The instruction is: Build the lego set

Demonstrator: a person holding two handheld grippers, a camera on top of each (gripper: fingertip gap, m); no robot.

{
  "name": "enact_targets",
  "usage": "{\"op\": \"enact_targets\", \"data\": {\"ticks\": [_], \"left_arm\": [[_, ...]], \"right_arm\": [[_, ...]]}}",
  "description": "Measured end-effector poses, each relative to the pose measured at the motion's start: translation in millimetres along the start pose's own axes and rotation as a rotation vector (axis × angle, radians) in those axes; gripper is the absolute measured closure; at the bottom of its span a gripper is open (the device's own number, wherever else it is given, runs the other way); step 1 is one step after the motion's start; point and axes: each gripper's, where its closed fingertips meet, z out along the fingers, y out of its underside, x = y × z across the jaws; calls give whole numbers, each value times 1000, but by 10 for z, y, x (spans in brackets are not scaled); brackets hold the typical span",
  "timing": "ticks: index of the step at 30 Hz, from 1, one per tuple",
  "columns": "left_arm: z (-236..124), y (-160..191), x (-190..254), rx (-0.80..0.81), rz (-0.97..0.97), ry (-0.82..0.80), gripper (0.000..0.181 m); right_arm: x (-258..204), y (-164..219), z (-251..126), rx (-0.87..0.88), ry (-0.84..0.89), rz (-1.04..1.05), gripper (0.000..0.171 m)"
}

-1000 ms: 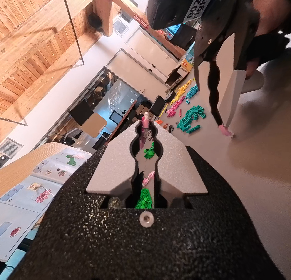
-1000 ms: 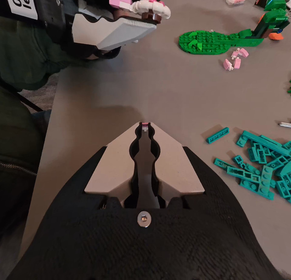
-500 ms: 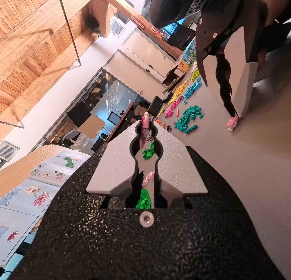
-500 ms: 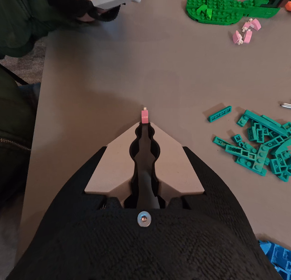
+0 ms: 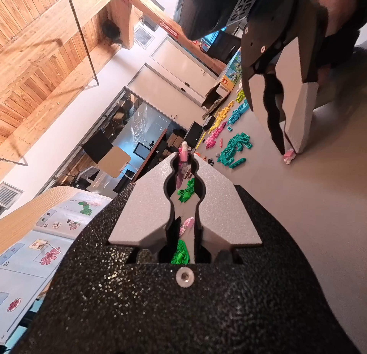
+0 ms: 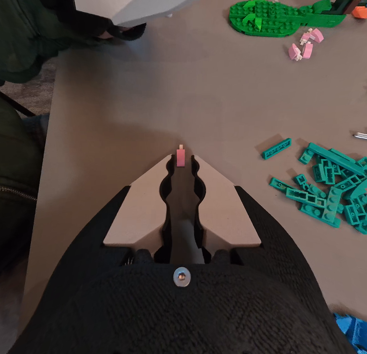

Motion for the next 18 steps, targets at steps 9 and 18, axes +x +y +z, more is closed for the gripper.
{"op": "enact_targets", "data": {"ticks": [9, 18], "left_arm": [[-39, -108, 37, 22, 156, -20, 173], [-14, -137, 365, 14, 414, 81, 173]], "right_arm": [[124, -262, -159, 30, 5, -60, 165], [215, -651, -429, 70, -88, -275, 165]]}}
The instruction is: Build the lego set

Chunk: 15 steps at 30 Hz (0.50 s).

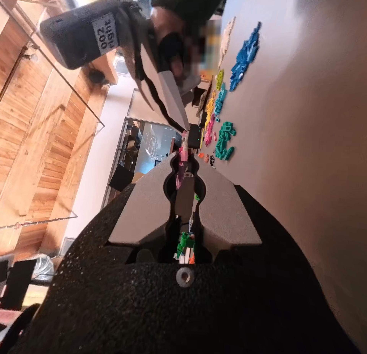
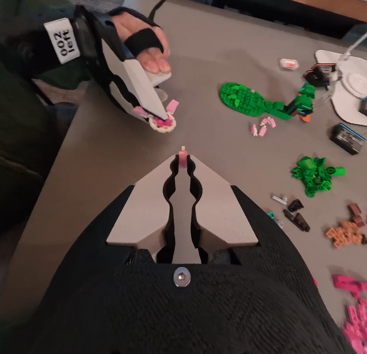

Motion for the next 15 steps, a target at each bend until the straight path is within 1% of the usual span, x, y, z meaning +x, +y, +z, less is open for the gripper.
{"op": "enact_targets", "data": {"ticks": [4, 7, 12, 15], "left_arm": [[47, -68, 161, 6, 90, 56, 173], [76, -172, 299, 36, 148, 103, 173], [21, -413, 434, 154, 161, 156, 173], [-21, -538, 532, 229, 158, 204, 173]], "right_arm": [[-85, 97, 74, 10, -102, -57, 165], [-233, 211, 96, -42, -181, -131, 165], [-380, 327, 85, -64, -197, -337, 165], [-474, 407, 120, -64, -206, -401, 165]]}}
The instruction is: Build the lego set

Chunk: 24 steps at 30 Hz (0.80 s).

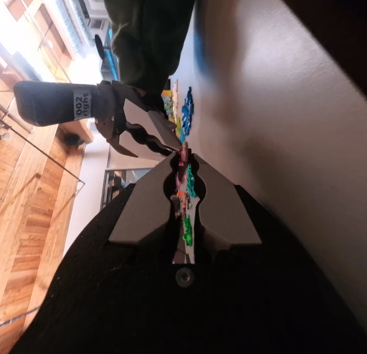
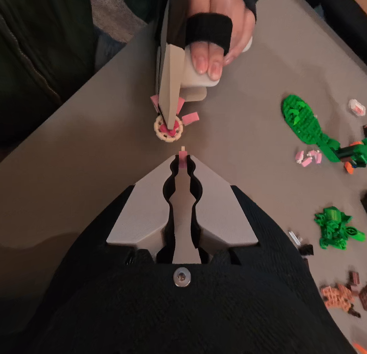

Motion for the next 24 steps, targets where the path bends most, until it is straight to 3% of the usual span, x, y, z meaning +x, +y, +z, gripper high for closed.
{"op": "enact_targets", "data": {"ticks": [24], "left_arm": [[-6, -145, 167, 103, -107, 136, 173]], "right_arm": [[-287, -5, 106, 94, -137, 14, 165]]}}
